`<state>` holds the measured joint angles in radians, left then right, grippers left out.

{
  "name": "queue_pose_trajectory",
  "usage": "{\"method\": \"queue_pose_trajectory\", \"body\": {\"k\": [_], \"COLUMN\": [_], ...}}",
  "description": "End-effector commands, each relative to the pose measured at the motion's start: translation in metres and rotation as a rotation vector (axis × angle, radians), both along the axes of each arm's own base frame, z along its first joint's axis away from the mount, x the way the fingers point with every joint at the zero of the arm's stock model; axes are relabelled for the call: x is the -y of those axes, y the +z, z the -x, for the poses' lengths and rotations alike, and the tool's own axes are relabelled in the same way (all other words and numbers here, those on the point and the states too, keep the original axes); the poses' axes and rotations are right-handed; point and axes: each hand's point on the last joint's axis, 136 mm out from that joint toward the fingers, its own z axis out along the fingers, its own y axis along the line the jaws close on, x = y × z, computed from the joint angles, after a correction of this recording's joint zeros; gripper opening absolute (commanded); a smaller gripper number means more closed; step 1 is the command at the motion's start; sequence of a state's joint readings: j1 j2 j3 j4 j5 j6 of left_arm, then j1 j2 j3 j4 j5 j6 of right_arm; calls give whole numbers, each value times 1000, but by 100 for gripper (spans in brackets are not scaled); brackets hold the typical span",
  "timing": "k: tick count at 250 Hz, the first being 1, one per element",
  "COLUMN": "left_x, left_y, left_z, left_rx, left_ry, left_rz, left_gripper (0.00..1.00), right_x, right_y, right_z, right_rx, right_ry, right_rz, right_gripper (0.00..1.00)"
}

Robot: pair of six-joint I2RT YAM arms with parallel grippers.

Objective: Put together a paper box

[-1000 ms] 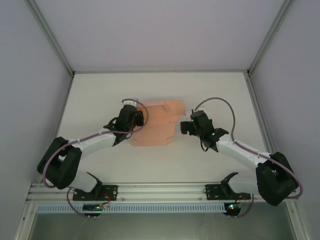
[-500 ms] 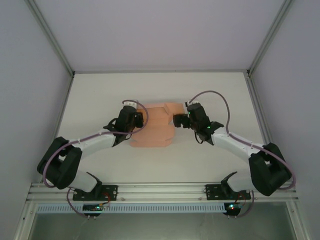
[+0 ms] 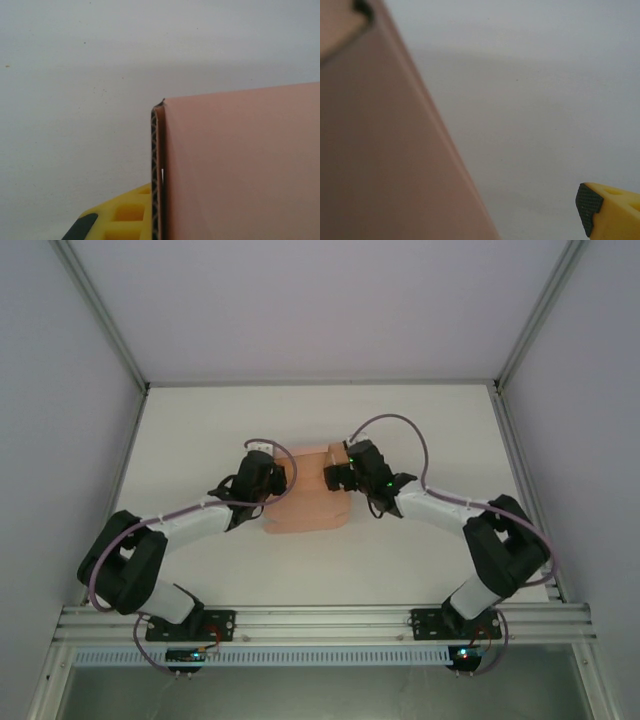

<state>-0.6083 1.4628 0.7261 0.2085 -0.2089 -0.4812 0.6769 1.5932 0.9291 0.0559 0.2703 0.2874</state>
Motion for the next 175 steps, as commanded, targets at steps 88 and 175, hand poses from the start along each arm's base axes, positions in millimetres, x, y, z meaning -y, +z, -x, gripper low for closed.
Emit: {"method": "queue_pose_trajectory", "body": {"k": [88, 175], "left_x": [10, -3], "left_y": [12, 10], "left_z": [-7, -9], "left_rx": [10, 7], "left_ry": [-6, -4], "left_rz": [40, 36], "left_gripper": [0, 0], "right_x": [10, 18], "right_y": [19, 64], "right_z": [0, 71], "right_rx": [120, 120], "right_ry": [-153, 185], "right_rz": [252, 13], "right_gripper": [99, 99]}}
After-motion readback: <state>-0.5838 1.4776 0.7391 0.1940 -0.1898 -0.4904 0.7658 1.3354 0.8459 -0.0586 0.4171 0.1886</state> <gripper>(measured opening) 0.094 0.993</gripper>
